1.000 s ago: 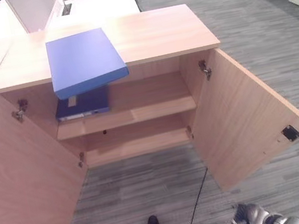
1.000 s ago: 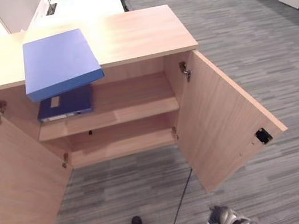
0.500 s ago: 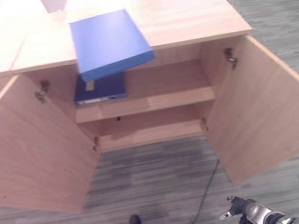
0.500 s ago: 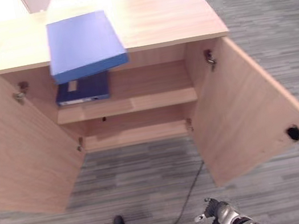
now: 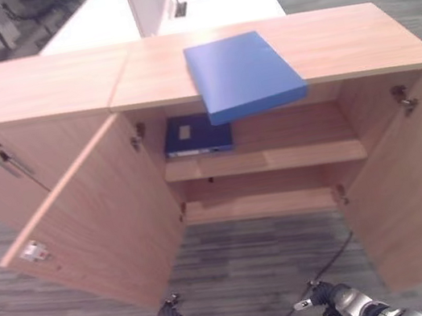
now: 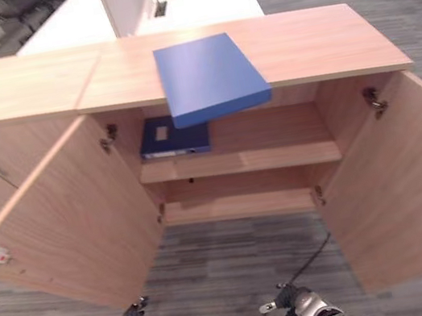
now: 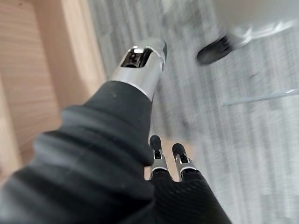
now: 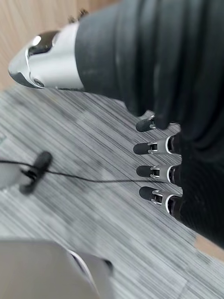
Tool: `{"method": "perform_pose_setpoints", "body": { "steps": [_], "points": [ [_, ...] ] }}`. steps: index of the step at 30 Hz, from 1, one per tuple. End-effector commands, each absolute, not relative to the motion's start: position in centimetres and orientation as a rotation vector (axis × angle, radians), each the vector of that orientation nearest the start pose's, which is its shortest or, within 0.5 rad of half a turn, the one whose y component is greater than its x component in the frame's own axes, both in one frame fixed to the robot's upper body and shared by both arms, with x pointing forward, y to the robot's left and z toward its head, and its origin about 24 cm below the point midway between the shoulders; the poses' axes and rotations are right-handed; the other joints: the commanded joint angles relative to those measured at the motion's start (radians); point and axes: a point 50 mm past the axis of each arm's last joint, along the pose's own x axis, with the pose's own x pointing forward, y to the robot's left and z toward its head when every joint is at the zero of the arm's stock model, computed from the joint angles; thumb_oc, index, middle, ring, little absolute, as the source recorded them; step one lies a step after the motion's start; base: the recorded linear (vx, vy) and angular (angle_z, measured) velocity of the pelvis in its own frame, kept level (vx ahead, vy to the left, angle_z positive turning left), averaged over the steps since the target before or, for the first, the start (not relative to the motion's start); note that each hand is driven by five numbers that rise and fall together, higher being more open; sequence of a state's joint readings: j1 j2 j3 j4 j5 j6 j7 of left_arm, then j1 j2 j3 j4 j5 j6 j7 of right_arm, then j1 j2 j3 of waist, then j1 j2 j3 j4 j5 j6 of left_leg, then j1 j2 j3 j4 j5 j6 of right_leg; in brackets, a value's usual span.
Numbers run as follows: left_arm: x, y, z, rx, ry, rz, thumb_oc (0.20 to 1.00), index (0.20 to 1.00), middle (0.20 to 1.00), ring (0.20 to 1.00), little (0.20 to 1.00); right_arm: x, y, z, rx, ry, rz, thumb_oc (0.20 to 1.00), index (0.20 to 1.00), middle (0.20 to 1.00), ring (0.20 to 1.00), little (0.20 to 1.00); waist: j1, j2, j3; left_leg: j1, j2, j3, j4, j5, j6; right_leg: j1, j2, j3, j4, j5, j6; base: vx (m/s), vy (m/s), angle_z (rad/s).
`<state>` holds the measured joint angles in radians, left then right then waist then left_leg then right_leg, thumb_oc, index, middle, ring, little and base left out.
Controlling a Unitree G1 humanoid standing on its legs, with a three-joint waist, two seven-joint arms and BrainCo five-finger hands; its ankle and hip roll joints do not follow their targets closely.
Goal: Put the empty folder in the office cabinet
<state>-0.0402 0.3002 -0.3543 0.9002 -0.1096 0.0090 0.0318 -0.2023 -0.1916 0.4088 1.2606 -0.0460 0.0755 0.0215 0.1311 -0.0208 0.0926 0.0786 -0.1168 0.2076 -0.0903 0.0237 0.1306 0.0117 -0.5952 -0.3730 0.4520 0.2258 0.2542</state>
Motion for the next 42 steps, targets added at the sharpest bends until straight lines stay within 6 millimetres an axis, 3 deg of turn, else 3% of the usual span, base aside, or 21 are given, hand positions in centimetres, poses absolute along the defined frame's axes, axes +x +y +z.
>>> {"method": "perform_pose_setpoints", "body": {
  "steps": [1, 2, 3, 4, 7, 10, 12, 18, 19, 20, 21, 22, 24, 25, 27, 35, 37, 38, 42],
  "points": [
    [18.4, 19.4, -11.5, 0.282, 0.784, -0.116, 1.000, 1.000, 1.000, 1.000, 1.000, 17.0, -19.8, -14.5, -0.475, 1.117, 0.203, 1.000, 1.000, 1.000, 1.000, 1.000, 0.002, 0.024, 0.029, 0.002, 0.070, -0.085, 0.003, -0.091, -0.091, -0.054, 0.195, -0.025, -0.176, -0.100, -0.084, 0.03, 0.017, 0.27],
    [18.4, 19.4, -11.5, 0.281, 0.785, -0.115, 1.000, 1.000, 1.000, 1.000, 1.000, 17.0, -19.8, -14.5, -0.475, 1.118, 0.204, 1.000, 1.000, 1.000, 1.000, 1.000, 0.003, 0.026, 0.028, 0.002, 0.074, -0.085, 0.003, -0.093, -0.094, -0.054, 0.198, -0.026, -0.175, -0.103, -0.088, 0.04, 0.010, 0.28],
    [19.0, 19.1, -10.6, 0.271, 0.733, -0.132, 1.000, 1.000, 1.000, 1.000, 1.000, 17.2, -19.7, -14.4, -0.470, 1.105, 0.200, 1.000, 1.000, 1.000, 1.000, 1.000, -0.013, 0.034, 0.057, 0.019, 0.077, -0.100, 0.003, -0.091, -0.096, -0.113, 0.285, -0.002, -0.211, -0.145, -0.101, -0.04, -0.070, 0.34],
    [19.9, 18.8, -9.6, 0.267, 0.671, -0.147, 1.000, 1.000, 1.000, 1.000, 1.000, 17.6, -19.6, -14.2, -0.469, 1.091, 0.197, 1.000, 1.000, 1.000, 1.000, 1.000, -0.027, 0.023, 0.086, 0.023, 0.068, -0.110, 0.003, -0.073, -0.098, -0.158, 0.345, 0.007, -0.279, -0.117, -0.111, -0.03, -0.101, 0.11],
    [20.9, 18.3, -7.7, 0.273, 0.565, -0.189, 1.000, 1.000, 1.000, 1.000, 1.000, 17.1, -19.8, -14.4, -0.469, 1.112, 0.186, 1.000, 1.000, 1.000, 1.000, 1.000, -0.020, -0.006, 0.072, 0.030, 0.061, -0.125, 0.003, -0.084, -0.110, -0.096, 0.402, 0.012, -0.415, -0.110, -0.113, 0.11, -0.192, 0.94],
    [21.7, 18.6, -3.9, 0.271, 0.376, -0.193, 1.000, 1.000, 1.000, 1.000, 1.000, 16.7, -20.2, -14.6, -0.448, 1.130, 0.150, 1.000, 1.000, 1.000, 1.000, 1.000, -0.001, -0.027, 0.026, 0.046, 0.122, -0.113, 0.003, -0.093, -0.142, -0.023, 0.460, 0.013, -0.495, -0.125, -0.123, 0.28, -0.358, 0.19],
    [21.8, 18.7, -3.4, 0.284, 0.350, -0.198, 1.000, 1.000, 1.000, 1.000, 1.000, 16.4, -20.3, -14.7, -0.443, 1.137, 0.147, 1.000, 1.000, 1.000, 1.000, 1.000, -0.002, -0.032, 0.024, 0.049, 0.129, -0.111, 0.003, -0.092, -0.149, -0.019, 0.467, 0.016, -0.499, -0.129, -0.127, 0.13, -0.195, -0.53],
    [23.2, 19.1, 1.8, 0.377, 0.088, -0.136, 1.000, 1.000, 1.000, 1.000, 1.000, 13.6, -20.9, -15.6, -0.386, 1.211, 0.075, 1.000, 1.000, 1.000, 1.000, 1.000, -0.014, -0.053, 0.019, 0.079, 0.203, -0.106, 0.020, -0.095, -0.202, 0.031, 0.517, 0.006, -0.513, -0.175, -0.153, 0.14, -0.273, -0.18],
    [23.7, 19.9, 4.9, 0.478, -0.075, -0.031, 1.000, 1.000, 1.000, 1.000, 1.000, 13.3, -20.8, -15.7, -0.369, 1.202, 0.032, 1.000, 1.000, 1.000, 1.000, 1.000, -0.001, -0.073, 0.078, -0.053, 0.246, -0.113, 0.317, -0.094, -0.221, 0.049, 0.524, -0.002, -0.482, -0.215, -0.193, 0.05, -0.447, 0.27],
    [23.7, 19.9, 5.0, 0.479, -0.076, -0.030, 1.000, 1.000, 1.000, 1.000, 1.000, 13.3, -20.8, -15.7, -0.369, 1.202, 0.032, 1.000, 1.000, 1.000, 1.000, 1.000, -0.003, -0.073, 0.078, -0.059, 0.247, -0.116, 0.326, -0.097, -0.222, 0.048, 0.525, -0.004, -0.482, -0.215, -0.193, -0.01, -0.389, 0.41],
    [23.8, 20.5, 6.4, 0.523, -0.156, 0.042, 1.000, 1.000, 1.000, 1.000, 1.000, 13.3, -21.1, -15.7, -0.372, 1.196, 0.003, 1.000, 1.000, 1.000, 1.000, 1.000, 0.010, -0.074, 0.099, -0.122, 0.247, -0.130, 0.449, -0.039, -0.214, 0.056, 0.524, -0.011, -0.468, -0.228, -0.209, -0.01, -0.080, 0.27],
    [23.8, 20.5, 6.4, 0.524, -0.156, 0.043, 1.000, 1.000, 1.000, 1.000, 1.000, 13.3, -21.1, -15.7, -0.372, 1.195, 0.003, 1.000, 1.000, 1.000, 1.000, 1.000, 0.007, -0.073, 0.097, -0.130, 0.249, -0.133, 0.457, -0.042, -0.215, 0.053, 0.525, -0.014, -0.467, -0.229, -0.210, 0.03, -0.082, 0.09],
    [23.7, 21.2, 7.4, 0.537, -0.208, 0.138, 1.000, 1.000, 1.000, 1.000, 1.000, 13.0, -21.4, -15.7, -0.373, 1.202, -0.013, 1.000, 1.000, 1.000, 1.000, 1.000, 0.010, -0.076, 0.097, -0.167, 0.227, -0.135, 0.434, -0.050, -0.198, 0.055, 0.516, -0.011, -0.465, -0.235, -0.202, 0.07, 0.013, 0.01],
    [23.6, 21.8, 7.9, 0.548, -0.238, 0.229, 1.000, 1.000, 1.000, 1.000, 1.000, 12.6, -21.6, -15.8, -0.376, 1.212, -0.018, 1.000, 1.000, 1.000, 1.000, 1.000, 0.021, -0.080, 0.091, -0.194, 0.178, -0.155, 0.355, -0.084, -0.190, 0.061, 0.507, -0.002, -0.470, -0.231, -0.191, 0.11, 0.053, 0.16],
    [23.2, 22.4, 8.0, 0.563, -0.259, 0.311, 1.000, 1.000, 1.000, 1.000, 1.000, 12.0, -21.3, -16.0, -0.368, 1.221, -0.019, 1.000, 1.000, 1.000, 1.000, 1.000, 0.022, -0.077, 0.076, -0.146, 0.162, -0.168, 0.258, -0.090, -0.189, 0.070, 0.512, 0.017, -0.472, -0.234, -0.182, 0.14, 0.064, -0.02],
    [22.5, 23.7, 7.4, 0.575, -0.218, 0.394, 1.000, 1.000, 1.000, 1.000, 1.000, 10.0, -21.3, -16.6, -0.316, 1.278, -0.057, 1.000, 1.000, 1.000, 1.000, 1.000, 0.011, -0.073, 0.030, -0.040, 0.152, -0.162, 0.091, -0.064, -0.183, 0.098, 0.505, 0.020, -0.501, -0.219, -0.172, 0.09, 0.059, -0.10],
    [22.5, 23.9, 8.0, 0.590, -0.245, 0.417, 1.000, 1.000, 1.000, 1.000, 1.000, 9.6, -21.2, -16.7, -0.311, 1.290, -0.048, 1.000, 1.000, 1.000, 1.000, 1.000, 0.011, -0.071, 0.022, -0.015, 0.150, -0.163, 0.048, -0.054, -0.181, 0.103, 0.507, 0.023, -0.510, -0.216, -0.168, 0.06, 0.045, -0.01],
    [22.7, 24.0, 9.2, 0.611, -0.305, 0.440, 1.000, 1.000, 1.000, 1.000, 1.000, 9.5, -20.8, -16.8, -0.308, 1.292, -0.034, 1.000, 1.000, 1.000, 1.000, 1.000, 0.010, -0.070, 0.015, 0.006, 0.146, -0.161, 0.012, -0.046, -0.180, 0.107, 0.507, 0.028, -0.520, -0.212, -0.161, 0.05, 0.046, -0.07],
    [23.0, 23.6, 11.3, 0.669, -0.415, 0.445, 1.000, 1.000, 1.000, 1.000, 1.000, 9.6, -20.3, -16.8, -0.321, 1.287, -0.002, 1.000, 1.000, 1.000, 1.000, 1.000, 0.006, -0.071, 0.006, 0.014, 0.142, -0.157, 0.003, -0.052, -0.178, 0.111, 0.507, 0.035, -0.531, -0.207, -0.154, 0.03, 0.030, -0.02]
  ]
}}
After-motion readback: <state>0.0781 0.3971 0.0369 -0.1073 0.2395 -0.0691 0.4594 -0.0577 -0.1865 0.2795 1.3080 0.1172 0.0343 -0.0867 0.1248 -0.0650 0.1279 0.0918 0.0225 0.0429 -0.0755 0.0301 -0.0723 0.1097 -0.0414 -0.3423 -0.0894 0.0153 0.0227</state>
